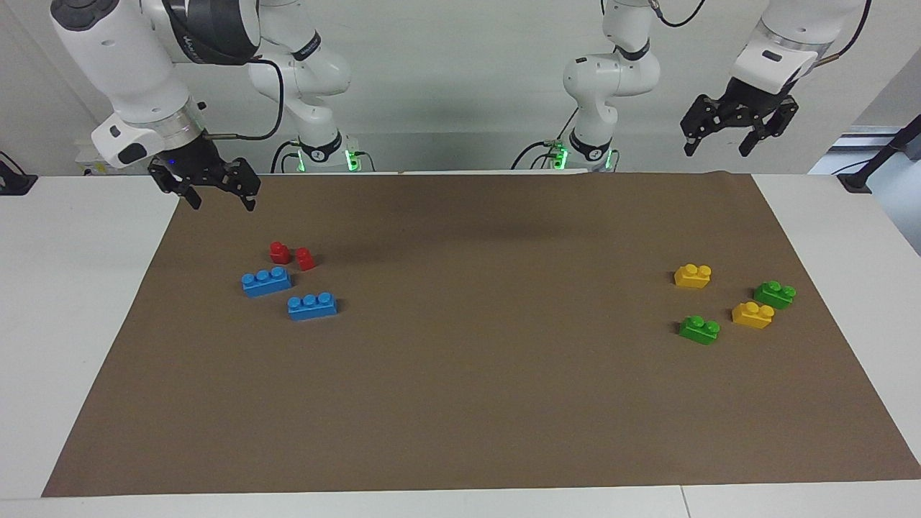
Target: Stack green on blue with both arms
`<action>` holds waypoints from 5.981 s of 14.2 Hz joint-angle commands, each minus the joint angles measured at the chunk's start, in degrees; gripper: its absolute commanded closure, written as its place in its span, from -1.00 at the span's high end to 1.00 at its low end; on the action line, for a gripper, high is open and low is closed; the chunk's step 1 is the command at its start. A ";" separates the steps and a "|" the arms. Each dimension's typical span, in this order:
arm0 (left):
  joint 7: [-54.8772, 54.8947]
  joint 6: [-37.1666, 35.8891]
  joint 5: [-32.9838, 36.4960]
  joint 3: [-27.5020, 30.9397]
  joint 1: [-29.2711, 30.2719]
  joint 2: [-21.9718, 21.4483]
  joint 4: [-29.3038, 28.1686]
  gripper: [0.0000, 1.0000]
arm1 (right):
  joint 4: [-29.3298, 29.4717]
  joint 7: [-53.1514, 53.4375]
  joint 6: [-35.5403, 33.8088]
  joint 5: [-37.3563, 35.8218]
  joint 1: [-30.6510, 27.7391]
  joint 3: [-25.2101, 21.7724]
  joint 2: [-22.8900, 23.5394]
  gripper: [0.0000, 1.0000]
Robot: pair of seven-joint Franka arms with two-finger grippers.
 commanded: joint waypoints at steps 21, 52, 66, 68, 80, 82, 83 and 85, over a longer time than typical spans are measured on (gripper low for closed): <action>-6.85 -1.33 -0.20 -0.23 2.07 -9.81 -9.27 1.00 | -16.55 60.36 23.92 22.97 -5.38 0.90 9.19 0.97; -52.66 30.66 -1.09 0.12 8.49 16.18 -13.33 1.00 | -24.55 45.07 36.24 32.55 -4.59 0.91 17.45 0.81; -61.53 43.40 3.32 -0.05 9.37 27.00 -11.91 1.00 | -12.61 59.08 20.08 32.55 0.74 0.99 12.29 -1.00; -63.29 46.90 2.26 0.04 9.37 27.97 -12.26 1.00 | -12.61 62.98 19.19 32.55 7.50 0.99 10.34 -1.00; -65.84 50.61 2.52 0.04 9.64 29.47 -16.92 1.00 | -25.16 90.59 47.91 32.55 30.65 0.99 8.05 -1.00; -66.37 51.14 2.52 0.04 9.55 29.47 -17.19 0.95 | -26.66 90.59 50.56 32.64 31.18 1.08 8.14 -1.00; -66.37 51.14 2.52 0.04 9.55 29.47 -17.28 0.89 | -27.19 90.76 51.96 32.73 31.96 0.99 8.40 -1.00; -66.37 51.23 2.52 0.04 9.55 29.47 -17.28 0.52 | -28.07 90.85 55.04 32.73 33.55 1.08 9.45 -1.00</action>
